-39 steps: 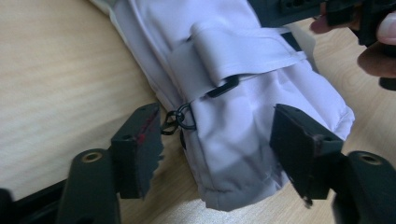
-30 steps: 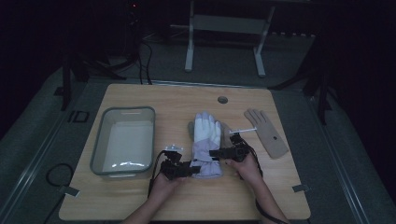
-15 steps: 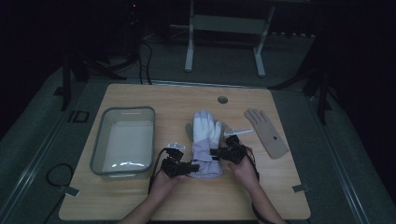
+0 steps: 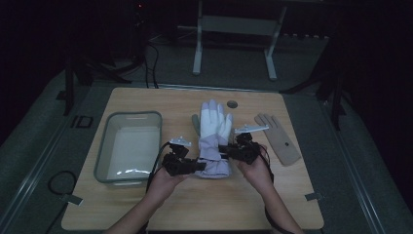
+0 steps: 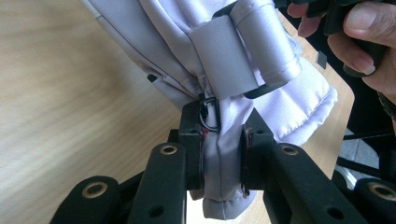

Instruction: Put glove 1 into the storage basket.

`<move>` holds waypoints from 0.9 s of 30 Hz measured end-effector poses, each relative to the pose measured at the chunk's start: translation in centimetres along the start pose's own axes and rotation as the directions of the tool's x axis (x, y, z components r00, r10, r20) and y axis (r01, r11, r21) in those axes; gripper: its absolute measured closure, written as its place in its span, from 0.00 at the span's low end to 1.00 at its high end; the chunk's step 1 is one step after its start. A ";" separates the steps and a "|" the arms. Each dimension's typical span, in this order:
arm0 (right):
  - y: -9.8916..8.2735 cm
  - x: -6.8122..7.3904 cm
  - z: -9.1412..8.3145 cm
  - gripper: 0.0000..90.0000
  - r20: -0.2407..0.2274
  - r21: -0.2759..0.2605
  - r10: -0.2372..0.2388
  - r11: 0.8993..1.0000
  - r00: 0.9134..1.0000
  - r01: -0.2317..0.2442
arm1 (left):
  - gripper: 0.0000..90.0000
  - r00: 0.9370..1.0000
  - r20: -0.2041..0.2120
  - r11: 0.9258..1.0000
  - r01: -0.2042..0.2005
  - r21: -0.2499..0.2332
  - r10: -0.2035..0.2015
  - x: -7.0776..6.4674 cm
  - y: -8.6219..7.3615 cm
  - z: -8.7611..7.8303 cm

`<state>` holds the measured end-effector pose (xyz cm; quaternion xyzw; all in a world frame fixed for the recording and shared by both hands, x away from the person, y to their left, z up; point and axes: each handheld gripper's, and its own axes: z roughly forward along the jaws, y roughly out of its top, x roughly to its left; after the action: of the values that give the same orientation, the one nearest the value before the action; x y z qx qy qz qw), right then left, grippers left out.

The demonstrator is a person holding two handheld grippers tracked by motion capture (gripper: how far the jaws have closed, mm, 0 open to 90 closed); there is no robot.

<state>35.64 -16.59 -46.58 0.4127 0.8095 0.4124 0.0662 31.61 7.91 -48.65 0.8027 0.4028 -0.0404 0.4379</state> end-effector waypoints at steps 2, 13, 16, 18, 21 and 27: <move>0.2 0.2 -0.1 0.86 -0.003 -0.002 -0.007 1.000 1.000 0.007 | 0.84 1.000 -0.007 1.000 -0.012 0.000 0.012 -0.1 0.2 -0.3; 3.6 2.8 0.3 0.86 -0.028 -0.030 -0.054 0.998 0.998 0.054 | 0.84 0.999 -0.036 0.999 -0.032 -0.034 0.031 0.7 0.7 -4.3; 4.5 3.8 0.8 0.86 -0.036 -0.029 -0.073 0.997 0.997 0.072 | 0.84 0.998 -0.040 0.999 -0.041 -0.032 0.040 1.2 0.6 -5.6; 5.0 4.5 1.1 0.86 -0.043 -0.028 -0.081 0.996 0.996 0.080 | 0.84 0.998 -0.037 0.998 -0.055 -0.029 0.054 1.5 0.6 -6.5; 5.8 5.5 1.6 0.86 -0.056 -0.029 -0.096 0.995 0.994 0.095 | 0.84 0.997 -0.051 0.998 -0.059 -0.028 0.057 1.9 0.4 -8.0; 7.5 8.0 3.3 0.86 -0.076 -0.036 -0.115 0.993 0.990 0.113 | 0.84 0.993 -0.103 0.998 -0.052 -0.024 0.049 2.9 -0.2 -11.0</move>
<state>36.57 -6.39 -41.45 0.3483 0.8270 0.4366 0.0645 30.30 17.83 -43.25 0.8078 0.4048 0.0175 0.4282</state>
